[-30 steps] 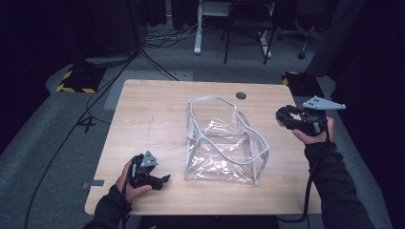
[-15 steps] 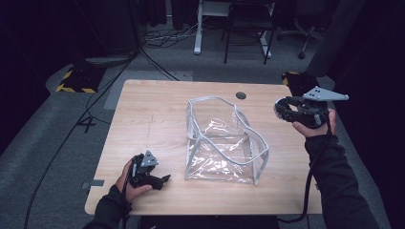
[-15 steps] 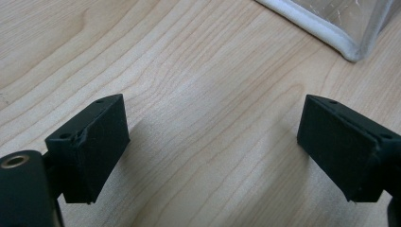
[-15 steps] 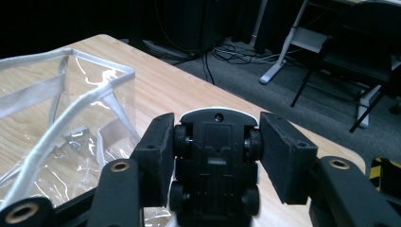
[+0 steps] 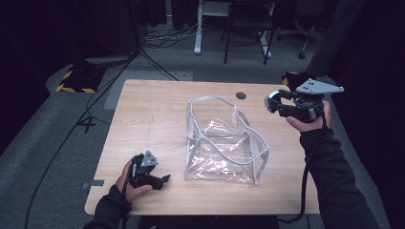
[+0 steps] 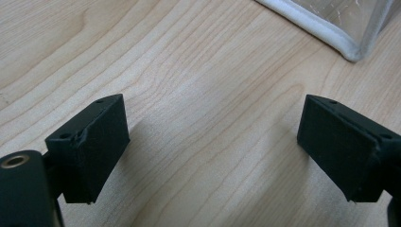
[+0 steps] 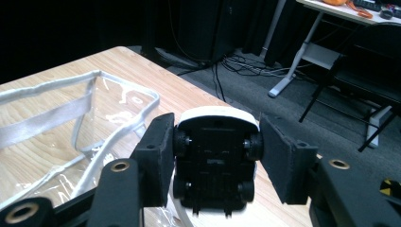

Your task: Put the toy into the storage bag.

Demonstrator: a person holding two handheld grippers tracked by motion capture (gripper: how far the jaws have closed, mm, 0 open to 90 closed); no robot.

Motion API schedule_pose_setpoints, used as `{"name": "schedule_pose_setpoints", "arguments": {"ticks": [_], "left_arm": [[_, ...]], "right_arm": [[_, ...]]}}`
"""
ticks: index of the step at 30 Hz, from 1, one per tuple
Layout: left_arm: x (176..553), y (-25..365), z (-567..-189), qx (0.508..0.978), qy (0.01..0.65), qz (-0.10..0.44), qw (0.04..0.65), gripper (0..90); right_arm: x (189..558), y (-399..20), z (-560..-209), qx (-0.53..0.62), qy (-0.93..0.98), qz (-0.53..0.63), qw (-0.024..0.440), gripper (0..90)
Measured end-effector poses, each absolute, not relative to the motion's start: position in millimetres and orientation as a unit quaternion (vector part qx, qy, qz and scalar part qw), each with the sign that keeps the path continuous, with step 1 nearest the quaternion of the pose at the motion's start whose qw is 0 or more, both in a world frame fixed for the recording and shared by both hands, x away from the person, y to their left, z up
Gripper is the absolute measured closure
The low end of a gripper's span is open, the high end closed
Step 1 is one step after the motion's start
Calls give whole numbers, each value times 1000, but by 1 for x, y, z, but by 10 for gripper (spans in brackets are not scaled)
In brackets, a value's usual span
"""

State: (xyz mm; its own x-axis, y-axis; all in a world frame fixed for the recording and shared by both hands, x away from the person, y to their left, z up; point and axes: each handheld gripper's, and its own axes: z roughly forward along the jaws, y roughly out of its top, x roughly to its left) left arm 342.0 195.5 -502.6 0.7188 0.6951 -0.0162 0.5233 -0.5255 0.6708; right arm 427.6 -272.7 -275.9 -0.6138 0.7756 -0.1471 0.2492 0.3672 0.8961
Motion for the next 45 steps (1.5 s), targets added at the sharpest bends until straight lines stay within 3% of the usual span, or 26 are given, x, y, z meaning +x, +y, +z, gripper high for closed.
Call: {"name": "schedule_pose_setpoints", "arguments": {"ticks": [24, 45], "left_arm": [[342, 196, -503, 864, 353, 128, 337, 101], [342, 195, -503, 863, 353, 130, 337, 101]], "right_arm": [[417, -237, -268, 285, 793, 467, 267, 482], [413, -198, -289, 240, 827, 454, 228, 482]]}}
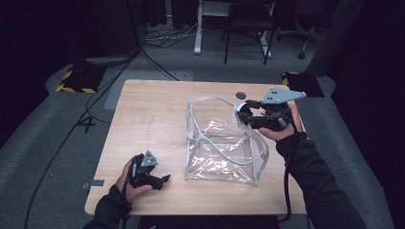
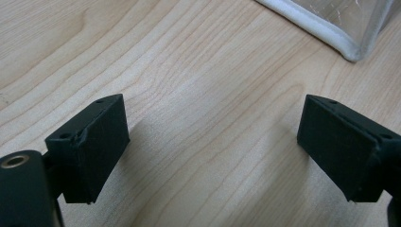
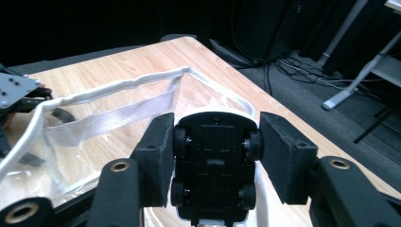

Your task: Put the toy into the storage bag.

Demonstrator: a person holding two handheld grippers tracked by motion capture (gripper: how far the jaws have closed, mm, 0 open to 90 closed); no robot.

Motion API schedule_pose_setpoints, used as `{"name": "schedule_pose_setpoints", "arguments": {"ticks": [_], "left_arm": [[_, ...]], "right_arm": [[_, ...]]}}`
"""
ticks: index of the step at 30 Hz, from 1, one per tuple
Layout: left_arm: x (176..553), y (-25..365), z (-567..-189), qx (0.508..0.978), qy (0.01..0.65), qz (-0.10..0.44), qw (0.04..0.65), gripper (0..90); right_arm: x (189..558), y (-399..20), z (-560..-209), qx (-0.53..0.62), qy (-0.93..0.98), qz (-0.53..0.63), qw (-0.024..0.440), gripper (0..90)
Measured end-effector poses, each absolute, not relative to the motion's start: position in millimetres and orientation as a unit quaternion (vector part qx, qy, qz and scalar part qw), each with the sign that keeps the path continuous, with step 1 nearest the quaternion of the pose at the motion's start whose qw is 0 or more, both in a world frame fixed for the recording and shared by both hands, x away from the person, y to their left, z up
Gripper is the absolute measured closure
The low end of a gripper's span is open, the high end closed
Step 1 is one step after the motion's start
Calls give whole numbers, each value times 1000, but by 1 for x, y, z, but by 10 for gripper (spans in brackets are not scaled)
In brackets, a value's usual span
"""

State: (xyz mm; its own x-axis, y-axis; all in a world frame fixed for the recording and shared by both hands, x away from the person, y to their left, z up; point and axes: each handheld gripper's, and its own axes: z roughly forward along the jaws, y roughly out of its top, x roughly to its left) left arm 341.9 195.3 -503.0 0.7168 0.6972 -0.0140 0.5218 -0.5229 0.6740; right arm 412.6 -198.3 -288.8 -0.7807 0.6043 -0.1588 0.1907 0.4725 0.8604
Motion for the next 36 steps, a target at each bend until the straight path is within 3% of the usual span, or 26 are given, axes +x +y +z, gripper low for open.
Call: {"name": "schedule_pose_setpoints", "arguments": {"ticks": [36], "left_arm": [[342, 195, -503, 863, 353, 129, 337, 101]], "right_arm": [[416, -171, -314, 180, 900, 364, 155, 479]]}}
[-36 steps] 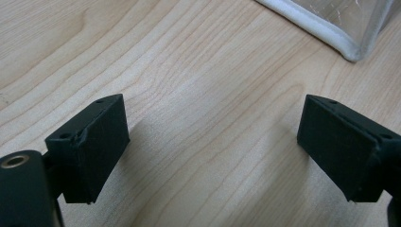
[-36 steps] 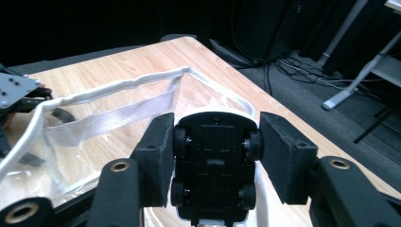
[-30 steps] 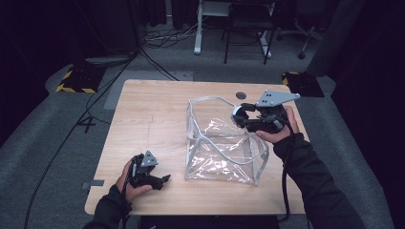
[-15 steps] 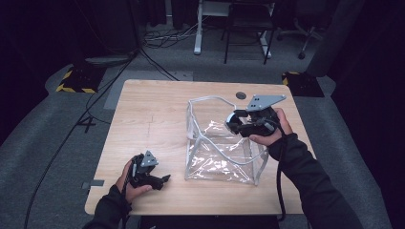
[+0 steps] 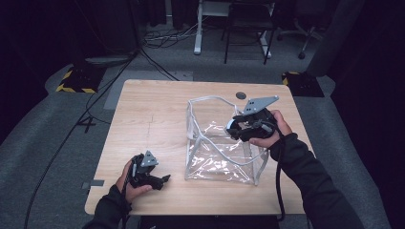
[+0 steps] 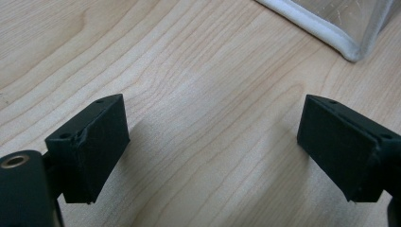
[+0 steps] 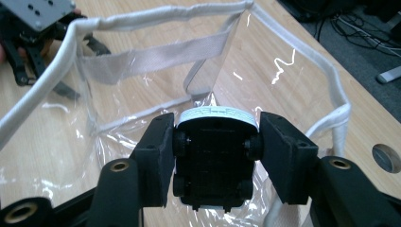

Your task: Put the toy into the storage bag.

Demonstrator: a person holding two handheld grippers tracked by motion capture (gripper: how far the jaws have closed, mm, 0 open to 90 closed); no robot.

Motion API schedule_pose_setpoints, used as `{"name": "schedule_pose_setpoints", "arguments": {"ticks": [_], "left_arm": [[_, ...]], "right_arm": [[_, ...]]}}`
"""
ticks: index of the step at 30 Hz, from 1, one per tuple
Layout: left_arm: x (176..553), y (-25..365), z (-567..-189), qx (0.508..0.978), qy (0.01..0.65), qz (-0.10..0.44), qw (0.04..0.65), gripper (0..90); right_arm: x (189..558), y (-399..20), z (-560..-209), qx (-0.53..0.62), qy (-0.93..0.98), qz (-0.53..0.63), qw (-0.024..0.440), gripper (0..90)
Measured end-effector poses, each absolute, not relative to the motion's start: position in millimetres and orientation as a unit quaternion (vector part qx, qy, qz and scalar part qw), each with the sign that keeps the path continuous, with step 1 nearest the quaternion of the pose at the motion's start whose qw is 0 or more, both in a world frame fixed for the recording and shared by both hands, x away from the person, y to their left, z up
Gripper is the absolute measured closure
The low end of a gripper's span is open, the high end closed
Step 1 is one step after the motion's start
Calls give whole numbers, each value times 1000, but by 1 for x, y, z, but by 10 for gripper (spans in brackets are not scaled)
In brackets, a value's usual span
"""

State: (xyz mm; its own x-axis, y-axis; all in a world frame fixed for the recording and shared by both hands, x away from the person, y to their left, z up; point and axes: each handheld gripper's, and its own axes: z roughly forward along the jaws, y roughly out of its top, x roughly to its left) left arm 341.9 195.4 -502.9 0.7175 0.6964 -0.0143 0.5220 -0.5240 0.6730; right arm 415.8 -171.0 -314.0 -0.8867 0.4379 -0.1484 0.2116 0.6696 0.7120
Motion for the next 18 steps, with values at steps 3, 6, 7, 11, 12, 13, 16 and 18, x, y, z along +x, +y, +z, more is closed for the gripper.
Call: {"name": "schedule_pose_setpoints", "arguments": {"ticks": [3, 6, 7, 11, 12, 13, 16, 18], "left_arm": [[342, 195, -503, 863, 353, 129, 337, 101], [342, 195, -503, 863, 353, 130, 337, 101], [342, 195, -503, 863, 353, 130, 337, 101], [342, 195, -503, 863, 353, 130, 337, 101], [342, 195, -503, 863, 353, 130, 337, 101], [342, 195, -503, 863, 352, 129, 337, 101], [342, 195, -503, 863, 353, 130, 338, 100], [342, 195, -503, 864, 353, 128, 337, 100]], "right_arm": [[416, -171, -316, 173, 908, 350, 150, 479], [415, -171, -318, 172, 914, 340, 139, 479], [415, -172, -318, 171, 916, 335, 138, 479], [415, -172, -322, 161, 925, 319, 129, 479], [415, -173, -322, 158, 927, 316, 128, 479], [415, -173, -323, 156, 928, 314, 127, 479], [414, -174, -322, 156, 933, 299, 126, 478], [414, -175, -321, 154, 933, 300, 128, 478]]}}
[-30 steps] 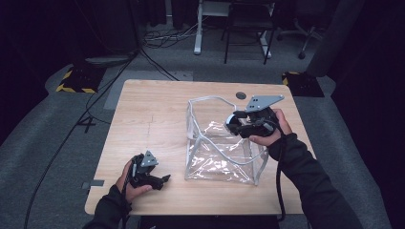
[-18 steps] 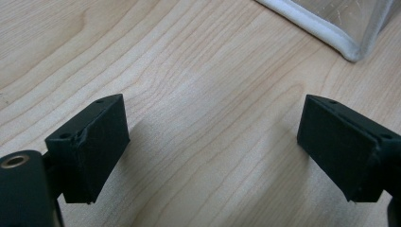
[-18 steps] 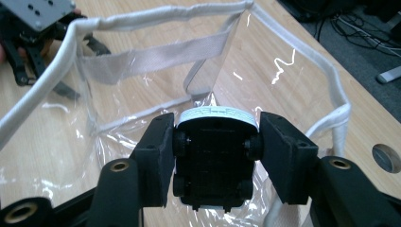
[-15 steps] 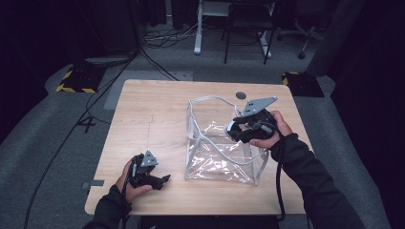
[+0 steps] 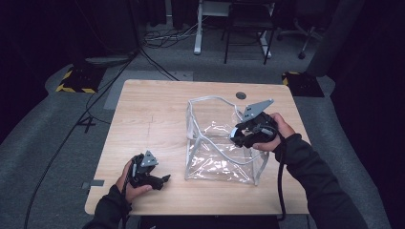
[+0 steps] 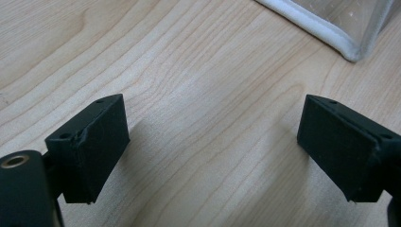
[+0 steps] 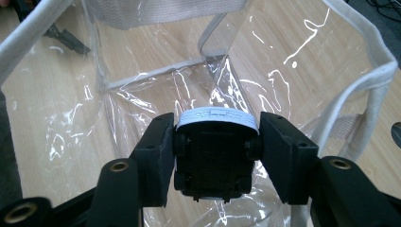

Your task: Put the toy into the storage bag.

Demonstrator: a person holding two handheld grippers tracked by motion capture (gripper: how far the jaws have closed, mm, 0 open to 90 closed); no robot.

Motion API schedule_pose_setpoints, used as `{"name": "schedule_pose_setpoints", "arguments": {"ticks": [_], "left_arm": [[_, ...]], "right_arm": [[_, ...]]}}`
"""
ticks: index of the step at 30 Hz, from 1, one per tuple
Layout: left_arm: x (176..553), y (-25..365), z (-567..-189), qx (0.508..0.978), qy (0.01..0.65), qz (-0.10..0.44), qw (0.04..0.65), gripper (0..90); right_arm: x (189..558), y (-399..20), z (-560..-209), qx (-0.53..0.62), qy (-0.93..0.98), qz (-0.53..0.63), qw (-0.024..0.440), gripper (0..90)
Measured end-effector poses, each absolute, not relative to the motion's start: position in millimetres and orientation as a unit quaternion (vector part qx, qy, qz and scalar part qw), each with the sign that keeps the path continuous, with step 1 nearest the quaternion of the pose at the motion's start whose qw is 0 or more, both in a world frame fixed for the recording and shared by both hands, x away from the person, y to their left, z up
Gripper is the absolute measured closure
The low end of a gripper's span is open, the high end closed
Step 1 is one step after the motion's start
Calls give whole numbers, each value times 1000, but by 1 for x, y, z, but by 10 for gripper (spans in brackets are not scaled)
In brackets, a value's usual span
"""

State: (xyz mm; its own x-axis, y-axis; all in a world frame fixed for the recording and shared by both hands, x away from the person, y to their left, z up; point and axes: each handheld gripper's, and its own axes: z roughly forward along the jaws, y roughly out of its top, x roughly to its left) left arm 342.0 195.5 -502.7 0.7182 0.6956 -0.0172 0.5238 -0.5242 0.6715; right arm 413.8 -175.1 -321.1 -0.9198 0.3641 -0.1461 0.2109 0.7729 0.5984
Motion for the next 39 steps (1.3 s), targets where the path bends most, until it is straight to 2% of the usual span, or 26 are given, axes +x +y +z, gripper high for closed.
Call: {"name": "schedule_pose_setpoints", "arguments": {"ticks": [26, 39], "left_arm": [[342, 195, -503, 862, 354, 133, 336, 99], [342, 195, -503, 863, 354, 132, 337, 99]], "right_arm": [[408, -179, -318, 140, 962, 211, 101, 478], [407, -180, -317, 138, 965, 198, 103, 476]]}}
